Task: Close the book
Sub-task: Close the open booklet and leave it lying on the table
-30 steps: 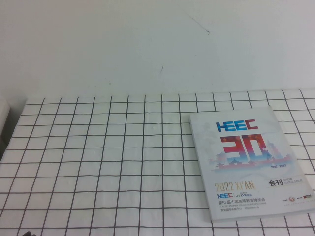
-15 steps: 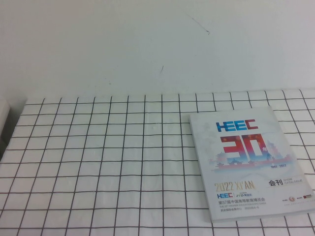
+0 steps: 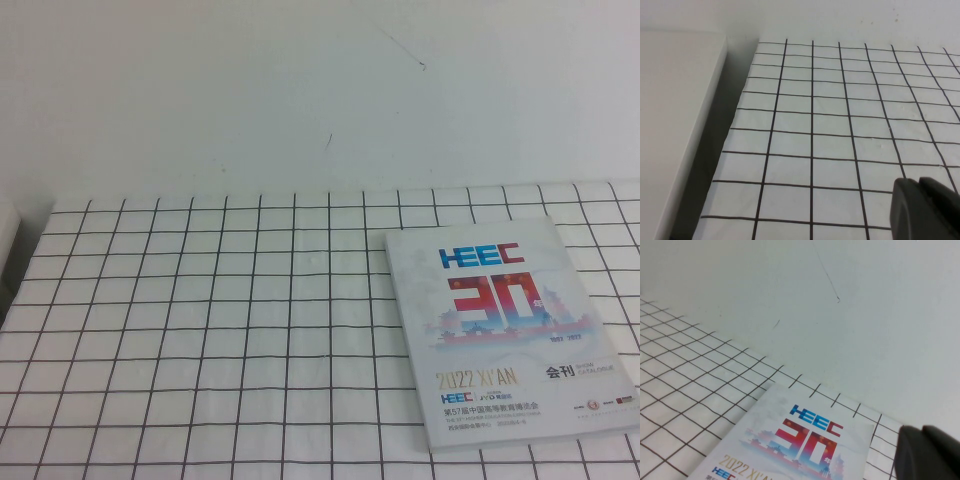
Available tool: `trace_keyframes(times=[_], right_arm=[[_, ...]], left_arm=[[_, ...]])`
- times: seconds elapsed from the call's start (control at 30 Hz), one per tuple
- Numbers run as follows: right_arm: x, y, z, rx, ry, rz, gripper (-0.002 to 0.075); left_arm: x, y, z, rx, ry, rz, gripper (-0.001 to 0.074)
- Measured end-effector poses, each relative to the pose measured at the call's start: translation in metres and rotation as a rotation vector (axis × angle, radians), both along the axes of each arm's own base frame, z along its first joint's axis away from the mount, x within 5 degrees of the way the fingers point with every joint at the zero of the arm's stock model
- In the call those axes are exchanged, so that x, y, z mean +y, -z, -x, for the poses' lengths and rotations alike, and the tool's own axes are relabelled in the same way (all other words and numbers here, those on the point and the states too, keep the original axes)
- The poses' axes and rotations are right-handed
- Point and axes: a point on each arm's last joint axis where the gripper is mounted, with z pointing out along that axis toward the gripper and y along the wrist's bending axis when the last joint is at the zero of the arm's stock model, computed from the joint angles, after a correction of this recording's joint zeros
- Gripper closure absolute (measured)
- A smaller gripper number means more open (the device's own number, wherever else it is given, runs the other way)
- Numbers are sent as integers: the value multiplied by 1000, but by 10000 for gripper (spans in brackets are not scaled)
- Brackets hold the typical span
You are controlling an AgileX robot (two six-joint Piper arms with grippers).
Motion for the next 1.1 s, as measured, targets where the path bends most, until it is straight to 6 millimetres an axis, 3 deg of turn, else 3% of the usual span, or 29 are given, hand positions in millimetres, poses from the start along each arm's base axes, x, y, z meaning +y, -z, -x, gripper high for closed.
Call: trace_keyframes(times=[0.43, 0.77, 0.9, 1.1], right_arm=[[-1, 0, 1, -3, 9, -6, 729], [-16, -4, 21, -138, 262, -48, 729], [-17, 22, 16, -106, 312, -48, 729], [-20, 98, 2, 112, 391, -164, 729]], left_arm=[[0, 0, 0, 0, 0, 0, 738], [0, 0, 0, 0, 0, 2, 738], [0, 0, 0, 0, 0, 2, 738], [0, 0, 0, 0, 0, 2, 738]])
